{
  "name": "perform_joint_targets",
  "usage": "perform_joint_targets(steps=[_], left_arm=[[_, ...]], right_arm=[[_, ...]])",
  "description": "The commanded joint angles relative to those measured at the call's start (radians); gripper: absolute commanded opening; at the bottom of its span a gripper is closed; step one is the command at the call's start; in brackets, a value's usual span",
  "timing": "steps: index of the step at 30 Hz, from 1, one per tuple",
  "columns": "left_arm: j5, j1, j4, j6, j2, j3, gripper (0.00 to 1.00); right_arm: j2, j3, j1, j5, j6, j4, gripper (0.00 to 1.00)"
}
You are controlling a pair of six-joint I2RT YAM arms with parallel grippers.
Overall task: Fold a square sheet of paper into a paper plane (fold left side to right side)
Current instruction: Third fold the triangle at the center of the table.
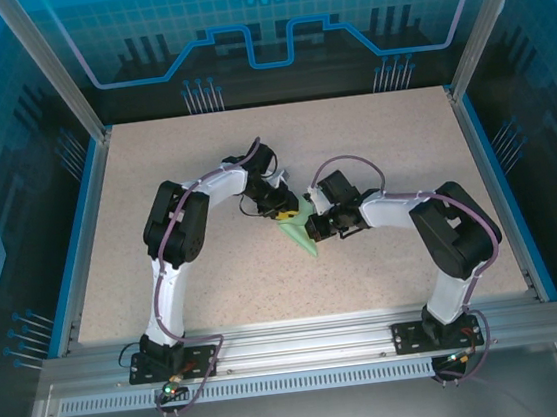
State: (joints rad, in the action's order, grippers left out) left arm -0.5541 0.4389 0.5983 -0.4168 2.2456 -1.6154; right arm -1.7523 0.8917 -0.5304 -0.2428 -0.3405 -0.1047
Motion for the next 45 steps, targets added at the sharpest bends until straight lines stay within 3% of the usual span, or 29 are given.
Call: perform_joint_targets(steps=[1,45], left_arm=[[0.040,0.018,0.050,0.001,0.058,0.000,0.25],[0.041,0.018,0.054,0.000,0.061,-0.003,0.25]], right_arm=[[0.025,-0.007,-0.015,0.006,0.001,-0.015,0.03],[-0.027,0.019,-0.021,0.040,0.015,-0.047,0.03]])
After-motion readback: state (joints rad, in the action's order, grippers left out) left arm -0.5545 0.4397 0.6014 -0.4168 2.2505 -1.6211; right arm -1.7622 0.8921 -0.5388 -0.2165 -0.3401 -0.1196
